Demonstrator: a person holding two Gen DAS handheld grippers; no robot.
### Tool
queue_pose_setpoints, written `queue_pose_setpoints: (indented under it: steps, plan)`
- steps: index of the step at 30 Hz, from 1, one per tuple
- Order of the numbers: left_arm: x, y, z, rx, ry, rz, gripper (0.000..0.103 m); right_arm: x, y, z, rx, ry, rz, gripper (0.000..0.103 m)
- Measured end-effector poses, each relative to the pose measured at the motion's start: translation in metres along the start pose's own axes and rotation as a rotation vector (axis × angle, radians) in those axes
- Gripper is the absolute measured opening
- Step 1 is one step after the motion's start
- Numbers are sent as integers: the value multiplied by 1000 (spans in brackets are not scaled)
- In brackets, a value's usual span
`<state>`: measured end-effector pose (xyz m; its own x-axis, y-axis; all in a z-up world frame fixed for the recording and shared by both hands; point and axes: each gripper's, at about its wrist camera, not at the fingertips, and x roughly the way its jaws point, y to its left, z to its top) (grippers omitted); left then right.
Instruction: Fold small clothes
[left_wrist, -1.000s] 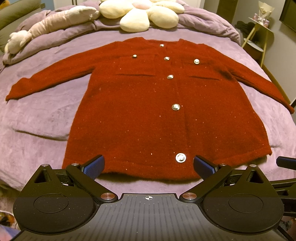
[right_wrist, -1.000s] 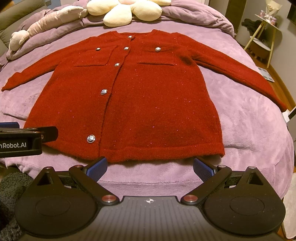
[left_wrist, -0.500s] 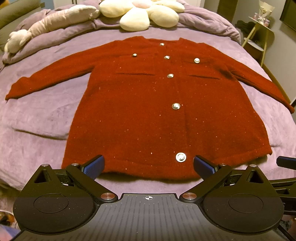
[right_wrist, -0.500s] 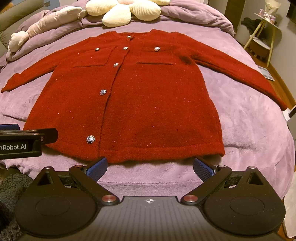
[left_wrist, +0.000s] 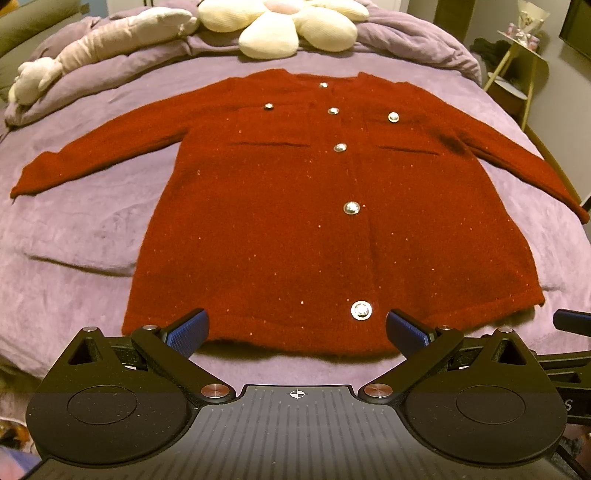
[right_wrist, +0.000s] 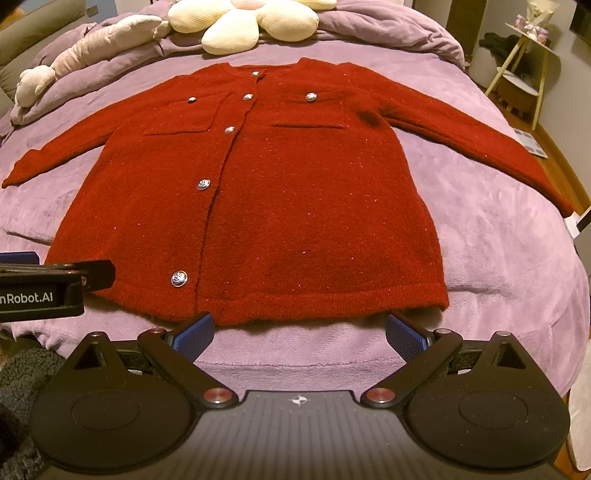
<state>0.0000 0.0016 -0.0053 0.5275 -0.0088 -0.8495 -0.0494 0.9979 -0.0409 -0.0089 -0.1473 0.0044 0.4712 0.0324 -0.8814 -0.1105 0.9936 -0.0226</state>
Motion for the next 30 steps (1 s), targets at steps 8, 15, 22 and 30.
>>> queue_pose_setpoints:
  steps: [8, 15, 22, 30]
  plan:
    - [1, 0, 0, 0, 1, 0, 103, 1, -1, -1, 5, -2, 1, 99]
    - [3, 0, -1, 0, 6, 0, 103, 2, -2, -1, 11, -1, 3, 99]
    - [3, 0, -1, -2, 6, 1, 103, 2, -2, -1, 13, -2, 4, 99]
    - [6, 1, -3, -6, 12, 0, 103, 4, -5, -2, 27, -5, 19, 99]
